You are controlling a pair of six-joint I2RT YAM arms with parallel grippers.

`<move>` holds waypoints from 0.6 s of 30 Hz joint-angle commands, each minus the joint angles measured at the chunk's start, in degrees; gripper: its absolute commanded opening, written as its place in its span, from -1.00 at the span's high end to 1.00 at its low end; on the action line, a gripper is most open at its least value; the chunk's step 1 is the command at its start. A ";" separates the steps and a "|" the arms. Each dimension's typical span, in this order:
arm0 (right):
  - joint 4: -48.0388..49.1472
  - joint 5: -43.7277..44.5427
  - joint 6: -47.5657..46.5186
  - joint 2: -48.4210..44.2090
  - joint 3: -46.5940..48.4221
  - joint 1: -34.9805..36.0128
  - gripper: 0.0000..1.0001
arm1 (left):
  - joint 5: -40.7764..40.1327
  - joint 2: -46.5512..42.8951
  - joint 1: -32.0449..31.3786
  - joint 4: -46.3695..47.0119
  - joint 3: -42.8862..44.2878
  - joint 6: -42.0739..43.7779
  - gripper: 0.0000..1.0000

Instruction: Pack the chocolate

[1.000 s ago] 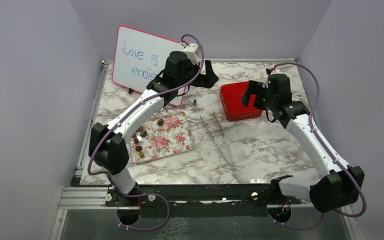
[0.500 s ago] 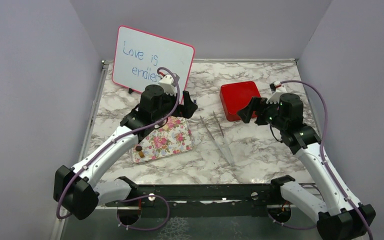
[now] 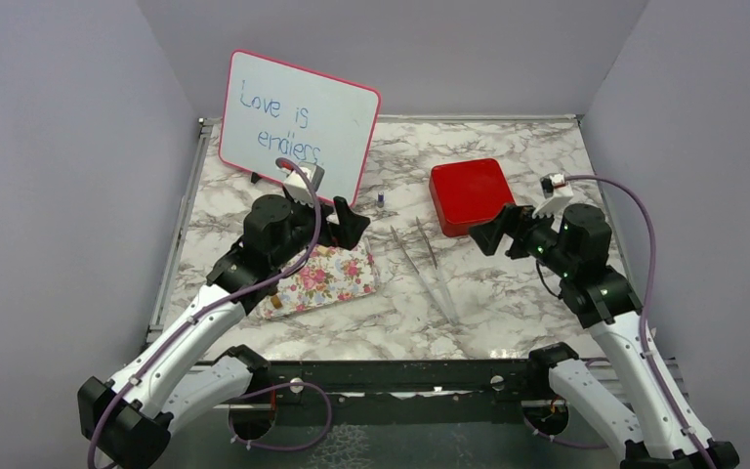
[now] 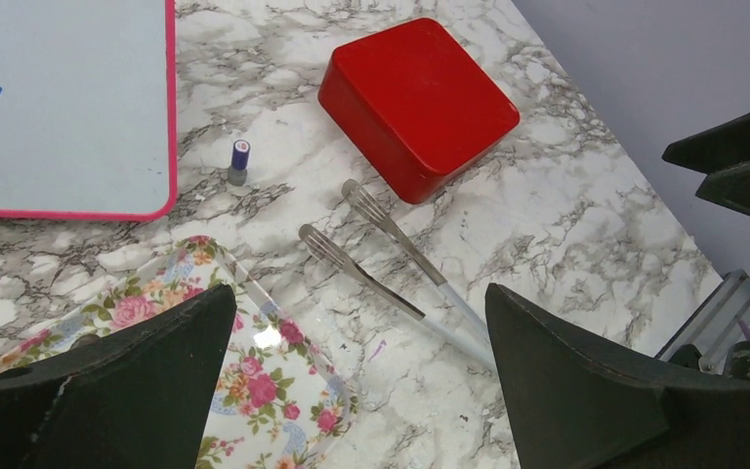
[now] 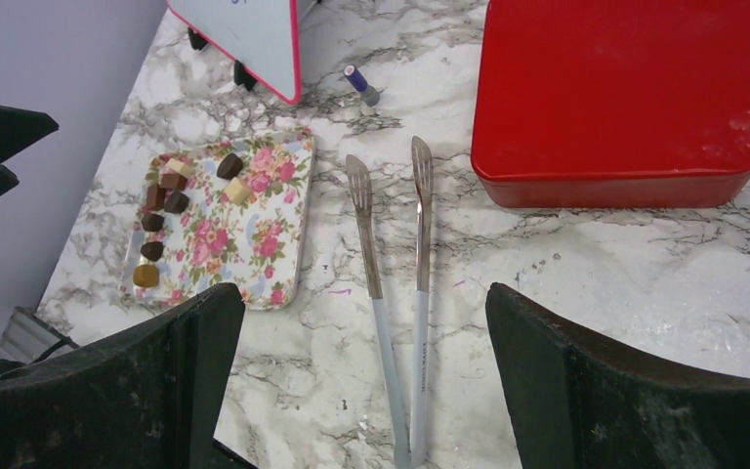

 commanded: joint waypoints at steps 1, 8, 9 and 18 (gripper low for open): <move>-2.01 -1.37 1.00 -2.72 0.97 0.24 -1.00 | -2.36 -1.78 -0.20 0.88 1.30 -0.10 -0.98; -2.78 -1.14 0.57 -3.77 1.94 0.24 -1.00 | -3.87 -2.69 -0.16 2.01 0.40 0.08 -0.98; -3.02 -1.01 0.48 -3.79 2.00 0.24 -1.00 | -4.35 -2.83 -0.20 1.93 0.43 0.01 -0.98; -5.21 1.51 -0.68 -4.59 2.82 0.21 -1.00 | -5.62 -3.43 -0.19 1.66 0.51 0.38 -0.98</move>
